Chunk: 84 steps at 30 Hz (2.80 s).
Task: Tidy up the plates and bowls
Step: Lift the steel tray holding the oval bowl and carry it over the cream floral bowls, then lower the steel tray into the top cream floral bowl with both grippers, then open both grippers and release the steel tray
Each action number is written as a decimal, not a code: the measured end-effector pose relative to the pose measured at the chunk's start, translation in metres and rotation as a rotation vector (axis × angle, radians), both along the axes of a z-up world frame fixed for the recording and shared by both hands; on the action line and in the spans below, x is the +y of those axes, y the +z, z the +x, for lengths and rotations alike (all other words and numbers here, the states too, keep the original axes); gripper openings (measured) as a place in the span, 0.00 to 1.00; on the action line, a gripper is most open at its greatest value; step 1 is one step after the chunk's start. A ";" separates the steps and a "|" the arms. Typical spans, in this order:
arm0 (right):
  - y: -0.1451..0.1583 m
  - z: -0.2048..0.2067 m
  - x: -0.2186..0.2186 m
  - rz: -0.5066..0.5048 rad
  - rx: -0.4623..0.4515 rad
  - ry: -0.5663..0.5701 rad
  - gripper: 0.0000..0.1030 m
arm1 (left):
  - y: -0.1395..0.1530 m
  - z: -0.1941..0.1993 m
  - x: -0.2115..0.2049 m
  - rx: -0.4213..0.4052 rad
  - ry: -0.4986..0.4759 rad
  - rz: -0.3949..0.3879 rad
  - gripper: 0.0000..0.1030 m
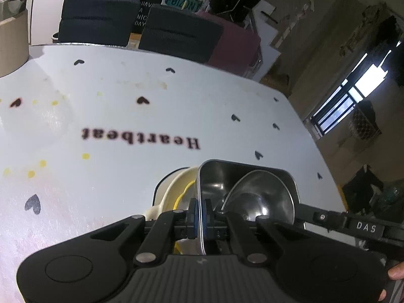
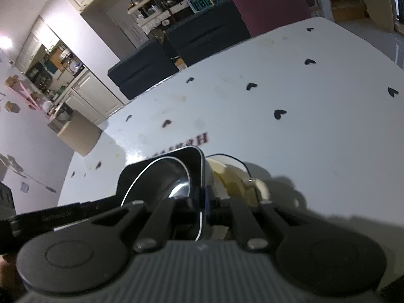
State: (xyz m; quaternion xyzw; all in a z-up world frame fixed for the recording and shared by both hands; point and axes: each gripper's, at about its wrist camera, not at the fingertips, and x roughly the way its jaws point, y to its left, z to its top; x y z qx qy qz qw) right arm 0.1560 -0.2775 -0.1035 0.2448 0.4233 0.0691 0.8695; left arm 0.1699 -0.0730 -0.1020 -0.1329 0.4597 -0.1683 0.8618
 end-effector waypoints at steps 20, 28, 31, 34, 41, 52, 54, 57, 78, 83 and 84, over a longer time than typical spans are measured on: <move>-0.016 0.016 0.005 -0.026 0.083 0.024 0.06 | -0.011 0.004 -0.003 0.048 -0.022 0.059 0.03; -0.016 0.018 0.005 -0.038 0.087 0.025 0.06 | -0.011 0.004 -0.004 0.046 -0.030 0.062 0.04; -0.017 0.019 0.005 -0.038 0.089 0.025 0.06 | -0.011 0.004 -0.003 0.045 -0.031 0.061 0.04; -0.017 0.019 0.004 -0.036 0.090 0.024 0.06 | -0.011 0.003 -0.004 0.043 -0.033 0.060 0.04; -0.017 0.019 0.004 -0.032 0.094 0.024 0.08 | -0.009 0.003 -0.002 0.043 -0.043 0.060 0.04; -0.003 0.014 0.011 -0.104 0.074 0.022 0.10 | 0.000 -0.005 0.004 0.032 -0.032 0.075 0.13; 0.003 0.012 0.014 -0.128 0.059 0.037 0.14 | 0.003 -0.009 0.008 0.026 -0.027 0.080 0.15; 0.012 0.008 0.020 -0.146 0.040 0.059 0.18 | 0.008 -0.015 0.013 0.017 -0.011 0.094 0.21; 0.116 -0.110 0.054 -0.395 -0.259 -0.024 1.00 | 0.102 -0.127 0.038 -0.322 0.051 0.154 1.00; 0.107 -0.152 0.056 -0.403 -0.375 -0.061 1.00 | 0.097 -0.161 0.035 -0.386 0.065 0.153 1.00; 0.104 -0.158 0.059 -0.418 -0.391 -0.062 1.00 | 0.095 -0.168 0.034 -0.397 0.070 0.160 1.00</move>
